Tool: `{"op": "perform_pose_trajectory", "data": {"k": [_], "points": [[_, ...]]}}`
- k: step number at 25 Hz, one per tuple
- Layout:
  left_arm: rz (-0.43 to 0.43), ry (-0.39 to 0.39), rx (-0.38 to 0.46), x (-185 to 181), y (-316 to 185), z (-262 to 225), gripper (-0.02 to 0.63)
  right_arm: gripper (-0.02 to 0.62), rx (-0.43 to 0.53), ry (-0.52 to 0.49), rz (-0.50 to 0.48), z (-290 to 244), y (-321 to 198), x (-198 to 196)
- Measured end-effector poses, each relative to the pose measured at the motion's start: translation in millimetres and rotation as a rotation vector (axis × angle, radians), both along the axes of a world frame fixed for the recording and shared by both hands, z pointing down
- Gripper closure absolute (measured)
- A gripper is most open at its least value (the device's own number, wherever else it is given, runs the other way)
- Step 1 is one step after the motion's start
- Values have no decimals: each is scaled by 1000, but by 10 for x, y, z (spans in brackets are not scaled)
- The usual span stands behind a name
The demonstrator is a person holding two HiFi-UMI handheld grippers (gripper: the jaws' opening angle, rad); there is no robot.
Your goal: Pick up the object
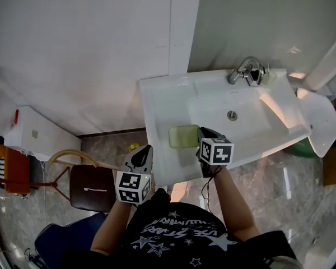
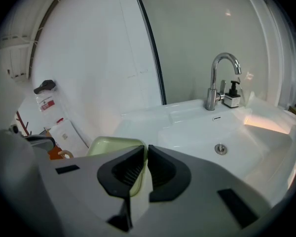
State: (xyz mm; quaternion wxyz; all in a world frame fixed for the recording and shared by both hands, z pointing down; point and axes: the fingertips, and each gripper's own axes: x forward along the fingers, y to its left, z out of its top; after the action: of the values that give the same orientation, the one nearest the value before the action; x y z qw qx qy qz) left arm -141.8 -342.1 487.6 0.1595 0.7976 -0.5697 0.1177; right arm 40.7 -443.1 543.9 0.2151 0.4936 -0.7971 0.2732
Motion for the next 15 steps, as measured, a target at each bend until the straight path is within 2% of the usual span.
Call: {"op": "perform_pose_trajectory", "data": {"k": [8, 15], "points": [[-32, -20, 40, 316, 763, -154, 590, 560, 37, -45, -36, -203, 814, 310], [-51, -17, 25, 674, 1563, -125, 590, 561, 50, -65, -84, -258, 1580, 574]]}}
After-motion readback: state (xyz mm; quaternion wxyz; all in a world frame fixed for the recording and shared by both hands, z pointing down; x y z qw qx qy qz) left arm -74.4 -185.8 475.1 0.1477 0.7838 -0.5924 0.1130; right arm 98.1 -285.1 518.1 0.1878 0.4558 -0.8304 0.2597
